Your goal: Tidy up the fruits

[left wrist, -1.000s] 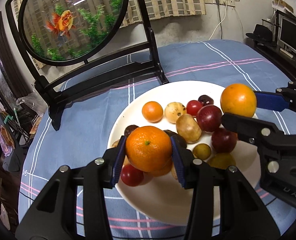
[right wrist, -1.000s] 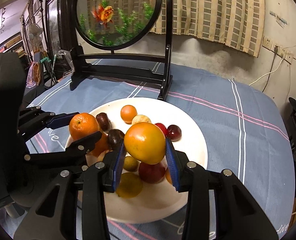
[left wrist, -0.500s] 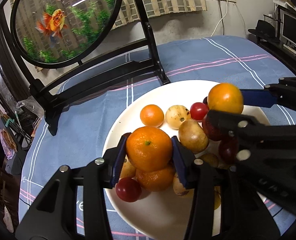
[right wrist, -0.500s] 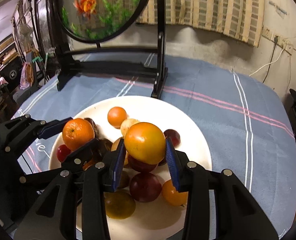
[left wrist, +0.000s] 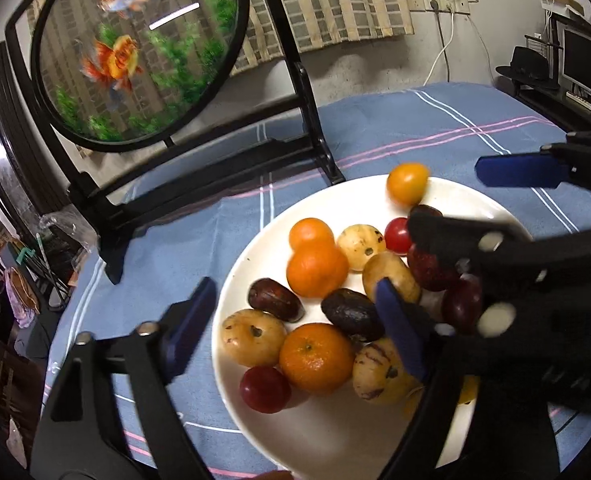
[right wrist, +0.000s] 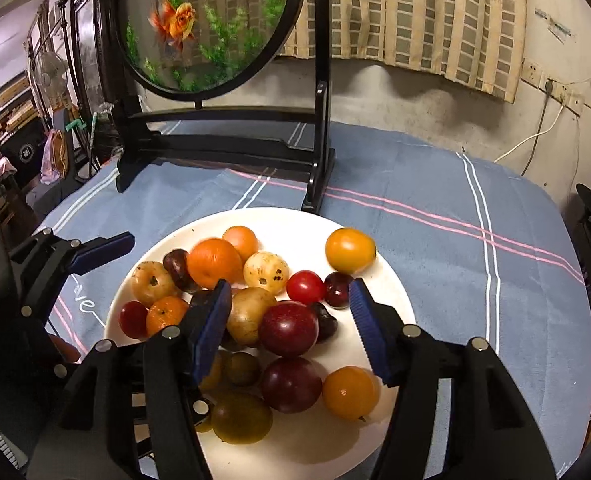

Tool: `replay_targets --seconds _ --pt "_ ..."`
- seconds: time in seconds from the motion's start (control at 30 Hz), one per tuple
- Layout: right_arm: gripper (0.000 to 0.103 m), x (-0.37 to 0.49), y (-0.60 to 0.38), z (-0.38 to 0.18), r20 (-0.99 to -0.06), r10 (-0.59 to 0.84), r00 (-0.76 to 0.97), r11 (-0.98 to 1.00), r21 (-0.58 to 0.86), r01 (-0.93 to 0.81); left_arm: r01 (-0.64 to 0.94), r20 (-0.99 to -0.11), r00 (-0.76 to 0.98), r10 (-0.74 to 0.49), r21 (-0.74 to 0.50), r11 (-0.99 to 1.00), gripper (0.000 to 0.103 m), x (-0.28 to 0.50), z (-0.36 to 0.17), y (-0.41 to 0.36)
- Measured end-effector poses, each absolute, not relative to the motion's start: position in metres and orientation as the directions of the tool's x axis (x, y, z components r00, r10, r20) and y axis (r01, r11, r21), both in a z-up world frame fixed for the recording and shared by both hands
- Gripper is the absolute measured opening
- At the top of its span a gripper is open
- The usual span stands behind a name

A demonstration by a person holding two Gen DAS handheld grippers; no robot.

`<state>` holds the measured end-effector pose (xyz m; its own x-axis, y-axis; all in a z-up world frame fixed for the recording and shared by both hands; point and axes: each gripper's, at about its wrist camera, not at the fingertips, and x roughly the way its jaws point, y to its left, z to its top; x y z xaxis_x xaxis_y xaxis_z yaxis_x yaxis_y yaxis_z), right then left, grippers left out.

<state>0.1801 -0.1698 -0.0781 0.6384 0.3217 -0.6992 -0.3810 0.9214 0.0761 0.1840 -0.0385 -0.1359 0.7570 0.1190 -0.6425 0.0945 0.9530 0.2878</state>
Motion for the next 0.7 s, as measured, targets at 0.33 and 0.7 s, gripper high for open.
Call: replay_targets --seconds 0.33,0.7 --pt "0.061 0.122 -0.21 -0.046 -0.637 0.342 0.691 0.927 0.109 -0.358 0.046 -0.508 0.854 0.11 0.284 0.958 0.101 0.125 -0.095 -0.038" --pt "0.061 0.04 -0.245 -0.042 -0.612 0.368 0.7 0.925 0.163 -0.343 0.056 -0.402 0.915 0.039 0.223 0.973 0.101 0.037 -0.04 -0.054"
